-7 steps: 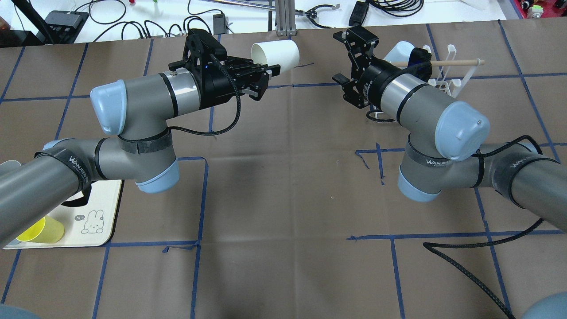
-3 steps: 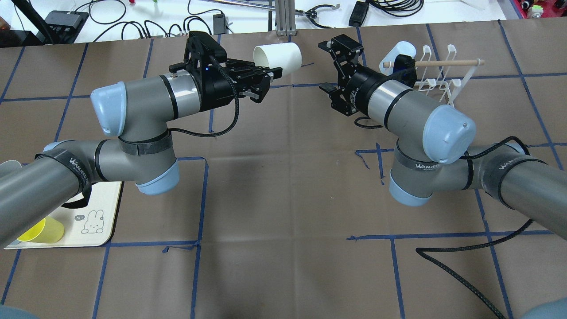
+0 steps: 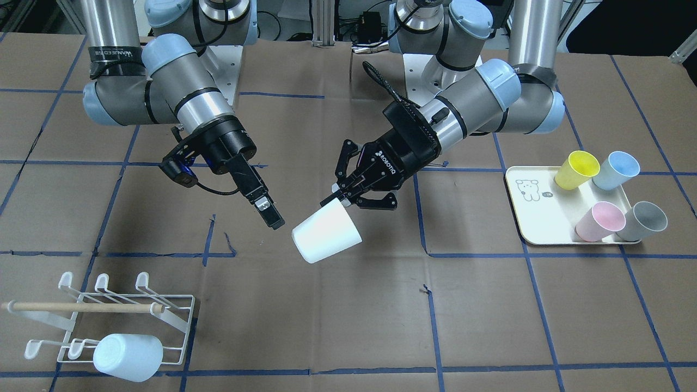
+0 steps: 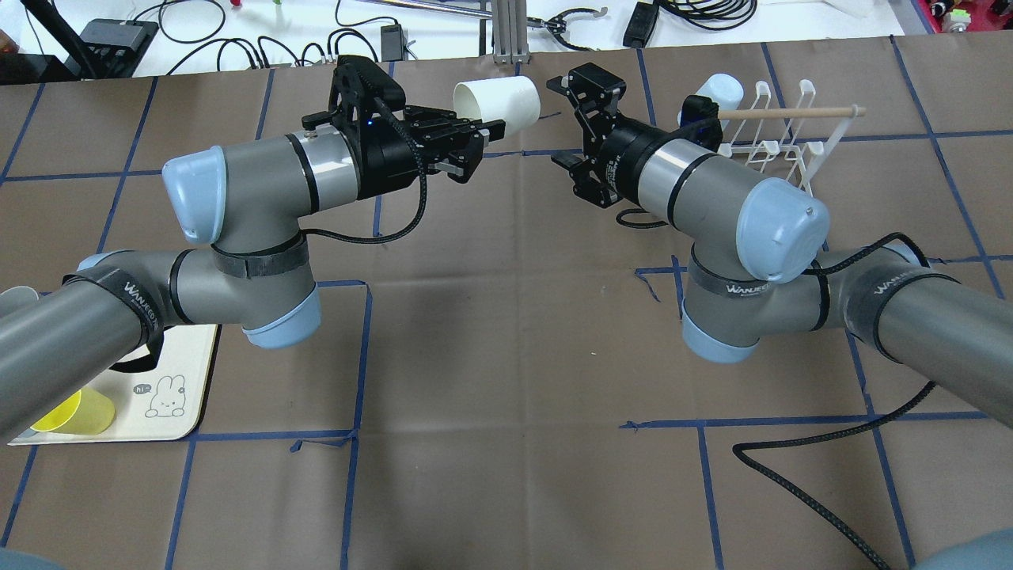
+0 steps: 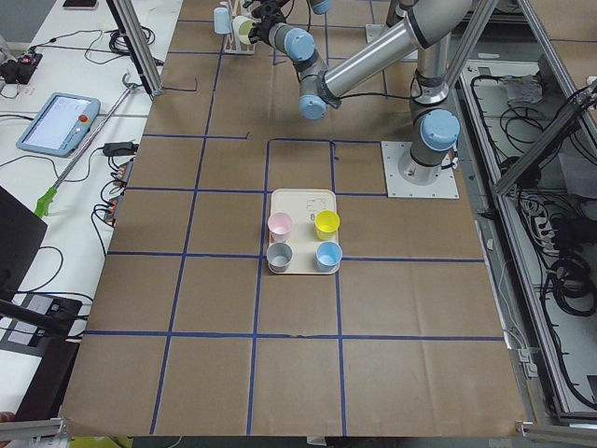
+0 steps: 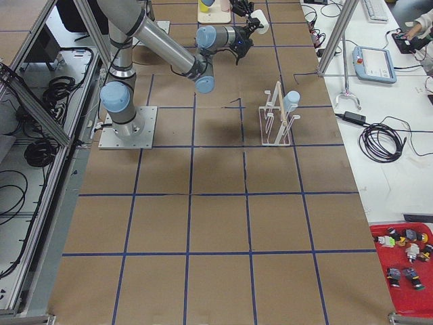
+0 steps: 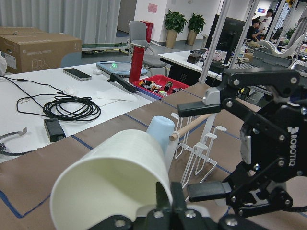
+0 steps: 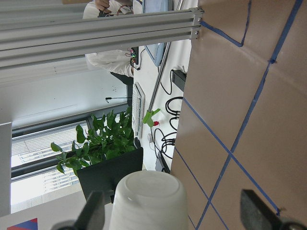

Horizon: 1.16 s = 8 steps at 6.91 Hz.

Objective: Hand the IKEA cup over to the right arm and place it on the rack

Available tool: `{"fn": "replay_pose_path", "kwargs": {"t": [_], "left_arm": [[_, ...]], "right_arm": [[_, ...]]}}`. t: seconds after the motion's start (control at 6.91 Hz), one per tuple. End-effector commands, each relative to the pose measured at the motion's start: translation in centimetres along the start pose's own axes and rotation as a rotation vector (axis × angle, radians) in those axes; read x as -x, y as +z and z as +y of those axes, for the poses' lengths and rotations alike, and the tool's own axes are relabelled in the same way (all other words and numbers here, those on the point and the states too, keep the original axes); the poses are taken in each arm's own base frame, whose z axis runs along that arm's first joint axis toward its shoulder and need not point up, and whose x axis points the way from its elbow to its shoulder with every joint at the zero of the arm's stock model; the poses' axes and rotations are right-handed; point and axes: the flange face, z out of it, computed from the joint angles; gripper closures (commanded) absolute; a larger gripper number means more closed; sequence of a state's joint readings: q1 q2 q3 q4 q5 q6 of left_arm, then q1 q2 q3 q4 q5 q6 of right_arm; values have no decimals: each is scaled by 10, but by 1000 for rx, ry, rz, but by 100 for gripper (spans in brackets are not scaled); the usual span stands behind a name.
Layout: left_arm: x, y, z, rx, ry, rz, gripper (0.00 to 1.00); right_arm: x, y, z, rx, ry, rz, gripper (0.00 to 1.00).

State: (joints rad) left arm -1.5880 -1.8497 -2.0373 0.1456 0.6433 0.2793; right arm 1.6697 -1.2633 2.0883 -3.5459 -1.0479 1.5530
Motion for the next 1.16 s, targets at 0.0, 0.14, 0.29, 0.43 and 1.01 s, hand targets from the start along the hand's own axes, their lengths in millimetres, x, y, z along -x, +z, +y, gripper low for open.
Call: {"fn": "replay_pose_path", "kwargs": {"t": [0.0,0.14,0.29,0.43,1.01], "left_arm": [[0,0,0,0,-6,-3,93],[-1,0,-2,-1,-10,-4,93],[-1,-1,-3,-3,-12,-6,92],[-1,-1,-5,-5,-10,-8,92],[-3,-2,-6,-4,-24,-10,91]], "right_arm": [[3,17,14,34,37,3,3],[8,18,14,36,54,-7,3],[9,18,15,38,53,-8,3],[12,19,16,39,52,-12,3],[23,39,17,58,43,-17,3]]}}
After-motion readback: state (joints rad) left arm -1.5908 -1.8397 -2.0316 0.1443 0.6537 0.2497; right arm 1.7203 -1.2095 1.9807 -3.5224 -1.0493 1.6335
